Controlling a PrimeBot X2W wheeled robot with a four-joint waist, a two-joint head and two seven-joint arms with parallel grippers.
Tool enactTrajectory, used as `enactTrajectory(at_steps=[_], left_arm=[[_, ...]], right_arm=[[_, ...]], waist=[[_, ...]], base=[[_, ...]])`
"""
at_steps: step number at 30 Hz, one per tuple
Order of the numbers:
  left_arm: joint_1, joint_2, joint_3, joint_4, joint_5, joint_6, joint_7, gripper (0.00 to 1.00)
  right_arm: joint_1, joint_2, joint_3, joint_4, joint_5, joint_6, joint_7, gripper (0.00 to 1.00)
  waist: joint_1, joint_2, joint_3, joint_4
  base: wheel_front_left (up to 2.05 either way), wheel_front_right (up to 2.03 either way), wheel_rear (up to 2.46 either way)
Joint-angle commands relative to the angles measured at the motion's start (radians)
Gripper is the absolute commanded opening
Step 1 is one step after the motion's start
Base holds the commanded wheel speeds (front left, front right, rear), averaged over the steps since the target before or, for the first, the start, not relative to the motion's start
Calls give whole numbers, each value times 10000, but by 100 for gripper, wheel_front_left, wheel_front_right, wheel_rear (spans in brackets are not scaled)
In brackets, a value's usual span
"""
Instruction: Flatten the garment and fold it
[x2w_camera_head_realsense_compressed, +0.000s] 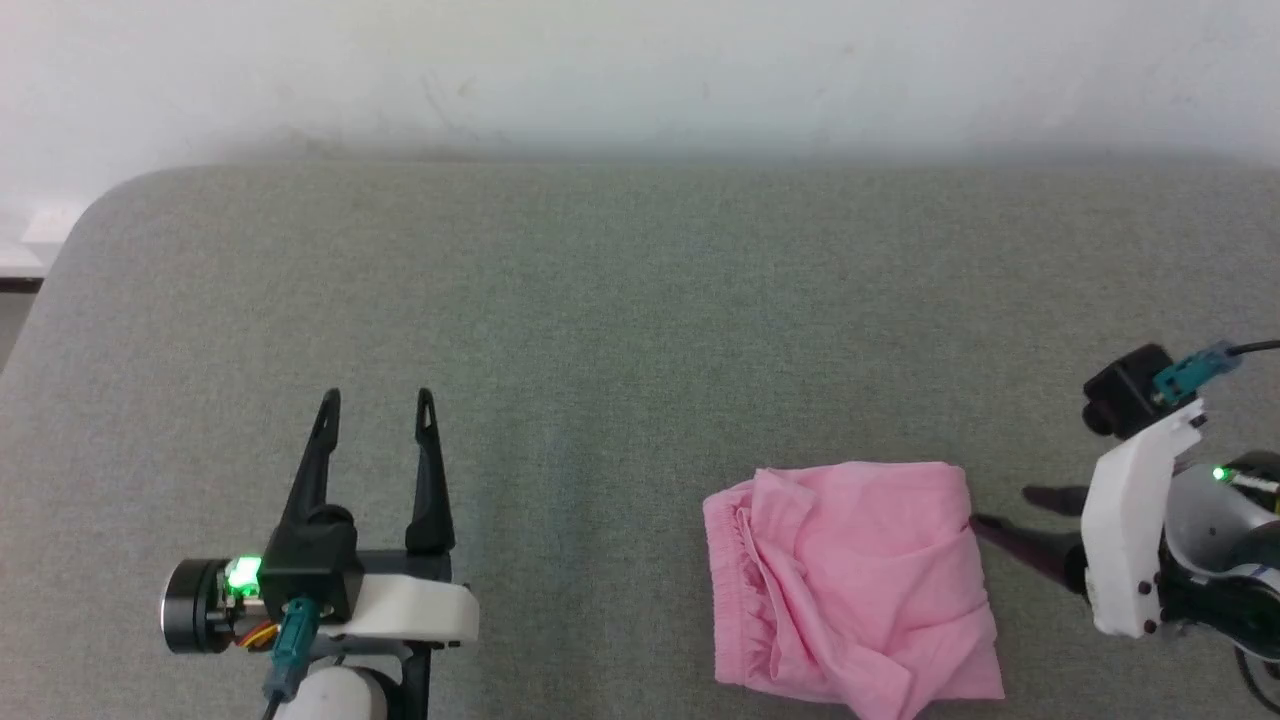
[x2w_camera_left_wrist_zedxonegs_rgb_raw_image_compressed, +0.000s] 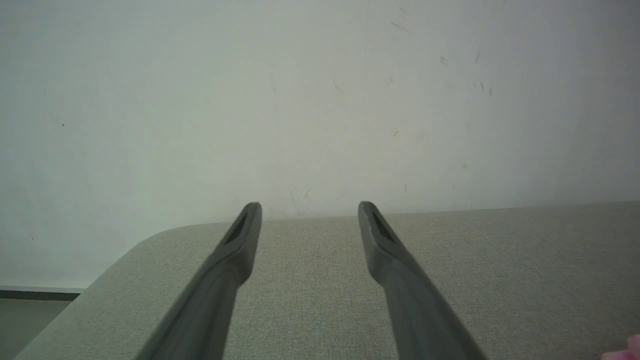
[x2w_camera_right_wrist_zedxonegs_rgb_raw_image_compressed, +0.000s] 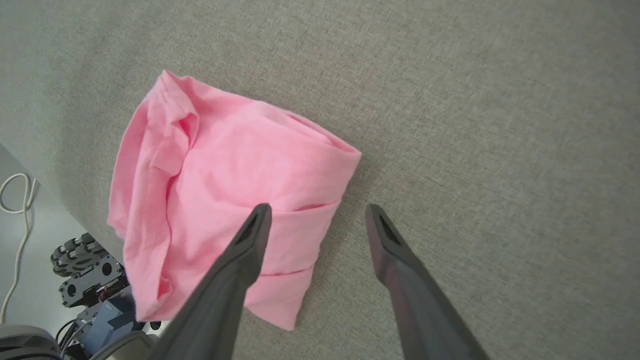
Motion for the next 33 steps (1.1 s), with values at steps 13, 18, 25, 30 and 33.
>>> enactTrajectory(at_steps=[13, 18, 25, 30, 33], left_arm=[[-753, -157, 29, 4, 150, -134, -47, 100], [-729, -155, 111, 24, 173, -104, -47, 100], [-600, -140, 203, 35, 175, -81, -47, 100], [-475, -116, 406, -169, 128, -12, -47, 100], [-520, -90, 666, -359, 95, 105, -47, 100]], right_arm=[[-74, 1113, 1874, 2382, 576, -17, -607, 100], [-300, 1101, 2342, 2754, 784, -17, -1229, 0], [-1121, 521, 2455, 1880, 1198, -17, -2189, 0], [-1841, -295, 2716, 868, 883, -17, -2230, 0], [-2298, -751, 2809, 363, 672, -17, -2180, 0]], waist=[[-1, 0, 916, 462], [-1, 0, 873, 357], [-1, 0, 607, -101], [-1, 0, 763, -853], [-1, 0, 1131, -1481]], base=[[0, 0, 0], [0, 0, 0], [0, 0, 0], [0, 0, 0], [0, 0, 0]])
